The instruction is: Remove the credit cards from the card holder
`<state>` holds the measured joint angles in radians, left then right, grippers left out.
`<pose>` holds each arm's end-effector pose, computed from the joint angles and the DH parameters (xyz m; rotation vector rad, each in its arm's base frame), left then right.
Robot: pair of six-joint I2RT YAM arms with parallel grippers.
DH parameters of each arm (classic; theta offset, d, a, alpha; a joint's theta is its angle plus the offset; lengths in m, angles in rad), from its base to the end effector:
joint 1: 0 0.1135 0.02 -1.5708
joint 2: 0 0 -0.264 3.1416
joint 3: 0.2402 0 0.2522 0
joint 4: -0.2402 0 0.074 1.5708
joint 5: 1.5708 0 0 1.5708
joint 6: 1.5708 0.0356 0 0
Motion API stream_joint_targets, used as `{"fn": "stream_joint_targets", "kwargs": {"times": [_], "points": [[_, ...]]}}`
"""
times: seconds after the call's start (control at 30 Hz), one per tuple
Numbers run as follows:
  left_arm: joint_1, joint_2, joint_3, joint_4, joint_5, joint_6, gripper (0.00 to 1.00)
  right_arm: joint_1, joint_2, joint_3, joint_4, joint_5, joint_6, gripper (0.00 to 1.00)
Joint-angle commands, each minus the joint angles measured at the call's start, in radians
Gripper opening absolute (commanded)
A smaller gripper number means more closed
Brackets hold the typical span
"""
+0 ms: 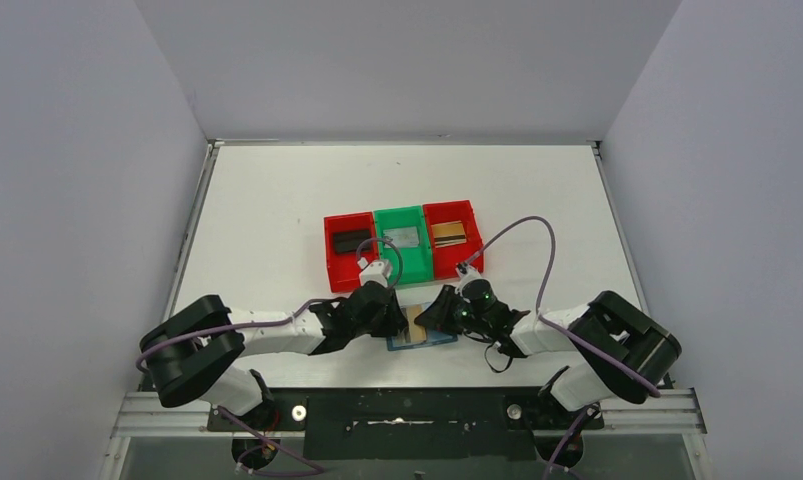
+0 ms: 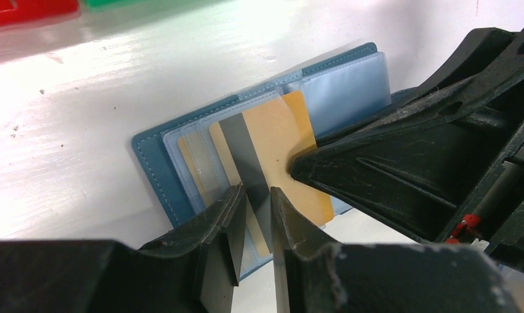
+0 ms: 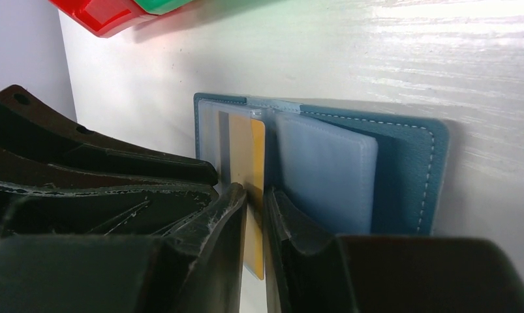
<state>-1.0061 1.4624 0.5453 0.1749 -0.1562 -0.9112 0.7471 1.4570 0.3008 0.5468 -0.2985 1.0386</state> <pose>0.1484 -0.2238 0.1442 0.0318 2.4370 -0.7671 0.1632 0.1655 0.1139 0.1673 2.4741 1.2373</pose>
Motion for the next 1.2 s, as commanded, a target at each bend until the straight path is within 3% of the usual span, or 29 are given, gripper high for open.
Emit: {"fn": "stream_joint_targets", "kwargs": {"times": [0.0,0.2,0.5,0.83,1.17], "points": [[-0.012,-0.023,-0.031,-0.058,-0.019,-0.022,0.2,0.005,-0.047,-0.006,0.022,0.016,0.002,0.18],[-0.011,-0.013,-0.022,-0.066,-0.015,0.001,0.19,-0.003,-0.073,-0.009,0.017,-0.015,-0.001,0.22],[-0.018,0.048,0.042,-0.174,-0.052,-0.018,0.14,-0.012,-0.086,-0.038,0.054,-0.023,0.021,0.06],[-0.017,0.077,0.057,-0.199,-0.059,-0.01,0.11,-0.058,-0.111,-0.07,0.091,-0.1,0.024,0.03],[-0.019,0.092,0.068,-0.221,-0.07,0.001,0.08,-0.129,-0.167,-0.088,0.017,-0.135,-0.003,0.05]]}}
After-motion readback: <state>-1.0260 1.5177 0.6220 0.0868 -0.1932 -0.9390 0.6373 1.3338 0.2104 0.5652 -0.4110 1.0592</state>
